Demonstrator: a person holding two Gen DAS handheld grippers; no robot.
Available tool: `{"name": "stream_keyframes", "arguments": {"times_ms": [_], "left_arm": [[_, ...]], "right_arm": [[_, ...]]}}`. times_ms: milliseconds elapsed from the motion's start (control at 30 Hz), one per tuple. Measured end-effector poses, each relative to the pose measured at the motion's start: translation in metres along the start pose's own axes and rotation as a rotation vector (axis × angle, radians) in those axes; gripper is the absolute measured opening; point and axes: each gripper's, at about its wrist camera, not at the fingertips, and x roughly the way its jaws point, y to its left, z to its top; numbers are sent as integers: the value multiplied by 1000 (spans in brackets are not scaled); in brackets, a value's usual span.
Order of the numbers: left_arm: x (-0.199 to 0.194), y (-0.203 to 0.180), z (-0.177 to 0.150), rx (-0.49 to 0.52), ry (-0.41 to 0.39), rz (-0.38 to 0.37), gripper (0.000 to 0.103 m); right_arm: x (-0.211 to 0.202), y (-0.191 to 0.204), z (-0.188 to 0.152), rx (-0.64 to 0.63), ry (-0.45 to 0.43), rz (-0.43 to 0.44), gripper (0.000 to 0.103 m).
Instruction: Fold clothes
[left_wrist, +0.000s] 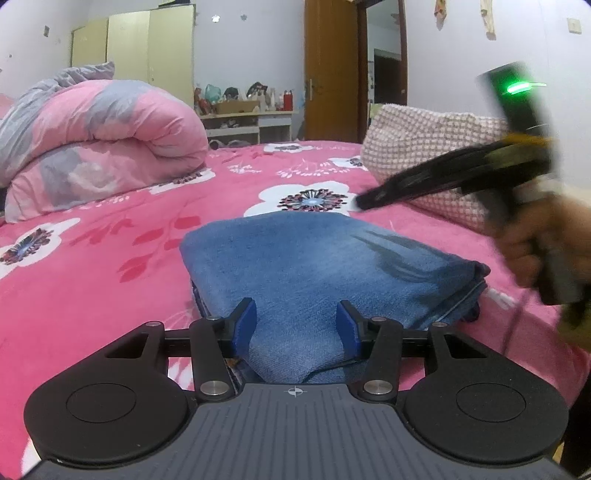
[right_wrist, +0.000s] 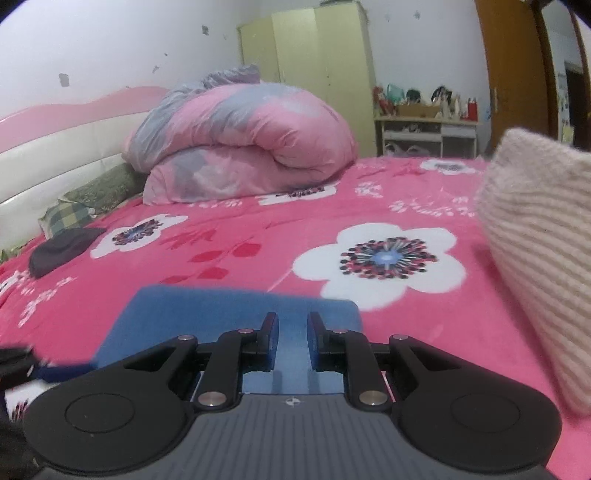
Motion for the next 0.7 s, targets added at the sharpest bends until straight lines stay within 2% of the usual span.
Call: {"name": "stream_keyframes", "arguments": {"times_ms": [67, 167, 233, 300, 433, 500, 567, 700], "left_arm": [[0, 2, -2, -5, -8, -8, 49], [-3, 5, -5, -10, -24, -18, 49], [-5, 6, -9, -13, -40, -23, 49], [-6, 5, -10, -10, -51, -22, 49], [-6, 4, -11, -5, -62, -20, 49], [-6, 6, -11, -15, -65, -22, 49], [-6, 10, -11, -31, -66, -34, 50], [-8, 12, -12, -44, -70, -53, 50]], "right_arm": [[38, -2, -5, -11, 120, -26, 18], [46, 1, -1, -30, 164, -34, 18], [39, 5, 15, 5, 171, -24, 19], [31, 16, 31, 8, 125, 51, 19], [54, 55, 37, -43, 148, 219, 18], [88, 69, 24, -85, 231, 219, 18], [103, 71, 14, -99, 227, 199, 18], [77, 61, 27, -55, 218, 190, 19]]}}
